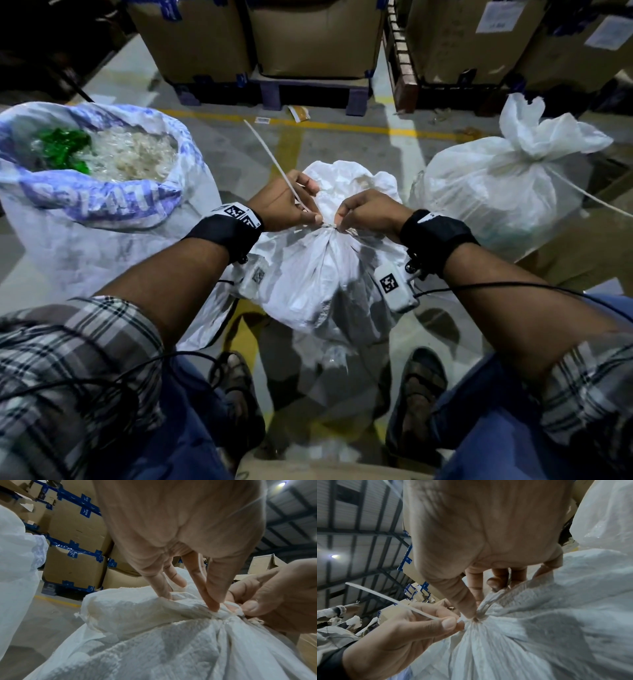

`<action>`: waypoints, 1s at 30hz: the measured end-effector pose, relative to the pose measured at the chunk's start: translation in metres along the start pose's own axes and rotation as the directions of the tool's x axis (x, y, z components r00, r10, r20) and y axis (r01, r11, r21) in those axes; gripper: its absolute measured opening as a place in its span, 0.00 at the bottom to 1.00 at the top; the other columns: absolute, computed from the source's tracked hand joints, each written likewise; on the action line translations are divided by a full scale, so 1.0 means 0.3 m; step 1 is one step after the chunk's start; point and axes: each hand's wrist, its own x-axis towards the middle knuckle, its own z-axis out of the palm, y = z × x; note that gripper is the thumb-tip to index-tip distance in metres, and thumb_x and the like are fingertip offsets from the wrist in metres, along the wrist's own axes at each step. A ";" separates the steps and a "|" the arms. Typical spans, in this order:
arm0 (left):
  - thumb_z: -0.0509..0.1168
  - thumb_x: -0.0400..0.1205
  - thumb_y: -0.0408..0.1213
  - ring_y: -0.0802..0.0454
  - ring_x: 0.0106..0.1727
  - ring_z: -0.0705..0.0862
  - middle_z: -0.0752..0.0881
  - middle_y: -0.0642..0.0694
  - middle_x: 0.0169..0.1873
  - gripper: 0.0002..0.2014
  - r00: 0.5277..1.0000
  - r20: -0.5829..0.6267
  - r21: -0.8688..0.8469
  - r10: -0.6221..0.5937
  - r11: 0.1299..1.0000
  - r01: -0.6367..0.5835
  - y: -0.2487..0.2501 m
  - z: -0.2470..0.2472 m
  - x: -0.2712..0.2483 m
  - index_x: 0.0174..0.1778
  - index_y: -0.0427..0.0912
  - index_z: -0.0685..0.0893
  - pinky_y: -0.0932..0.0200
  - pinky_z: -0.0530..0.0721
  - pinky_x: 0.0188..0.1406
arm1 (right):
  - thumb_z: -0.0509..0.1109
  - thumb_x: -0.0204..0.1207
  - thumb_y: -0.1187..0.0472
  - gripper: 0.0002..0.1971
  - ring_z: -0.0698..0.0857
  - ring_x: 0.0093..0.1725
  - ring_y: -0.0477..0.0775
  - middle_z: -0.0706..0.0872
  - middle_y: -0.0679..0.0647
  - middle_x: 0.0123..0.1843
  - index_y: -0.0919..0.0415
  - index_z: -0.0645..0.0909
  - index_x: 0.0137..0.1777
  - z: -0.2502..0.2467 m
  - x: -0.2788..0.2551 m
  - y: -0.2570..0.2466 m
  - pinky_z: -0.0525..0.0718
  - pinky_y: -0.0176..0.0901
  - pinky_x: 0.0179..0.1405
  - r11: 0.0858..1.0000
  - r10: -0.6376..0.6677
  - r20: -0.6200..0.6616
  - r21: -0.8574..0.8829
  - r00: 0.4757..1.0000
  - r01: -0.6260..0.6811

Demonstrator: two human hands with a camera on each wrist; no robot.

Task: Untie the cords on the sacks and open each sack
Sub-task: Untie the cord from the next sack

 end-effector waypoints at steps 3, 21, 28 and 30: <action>0.83 0.71 0.34 0.46 0.57 0.88 0.86 0.47 0.60 0.13 1.000 -0.005 0.013 -0.023 1.000 0.023 -0.007 0.005 0.009 0.47 0.36 0.90 0.48 0.86 0.62 | 0.75 0.71 0.70 0.03 0.76 0.16 0.33 0.80 0.39 0.16 0.66 0.90 0.42 0.003 0.001 -0.001 0.67 0.21 0.14 1.000 -0.018 -0.003 0.009 1.000 0.018; 0.83 0.70 0.35 0.45 0.51 0.90 0.89 0.59 0.39 0.20 0.999 0.016 0.019 -0.038 0.999 0.038 -0.018 0.002 0.003 0.53 0.41 0.82 0.51 0.86 0.56 | 0.78 0.71 0.60 0.04 0.77 0.28 0.35 0.82 0.42 0.28 0.60 0.92 0.42 0.009 0.017 0.016 0.72 0.26 0.28 0.975 -0.102 -0.026 -0.199 0.994 0.095; 0.82 0.71 0.34 0.43 0.51 0.90 0.93 0.46 0.42 0.24 0.999 0.017 -0.011 -0.035 0.999 0.035 -0.017 0.004 0.004 0.57 0.42 0.77 0.48 0.87 0.55 | 0.79 0.70 0.61 0.02 0.78 0.26 0.31 0.84 0.36 0.22 0.58 0.92 0.40 0.002 0.027 0.030 0.71 0.21 0.26 0.978 -0.115 -0.014 -0.178 0.993 0.111; 0.82 0.71 0.33 0.42 0.51 0.90 0.93 0.46 0.42 0.24 0.999 0.019 -0.015 -0.034 0.999 0.034 -0.015 0.005 0.005 0.57 0.43 0.77 0.48 0.88 0.55 | 0.79 0.69 0.61 0.02 0.78 0.26 0.32 0.84 0.37 0.23 0.58 0.92 0.40 0.002 0.031 0.035 0.71 0.21 0.26 0.980 -0.114 -0.020 -0.169 0.993 0.109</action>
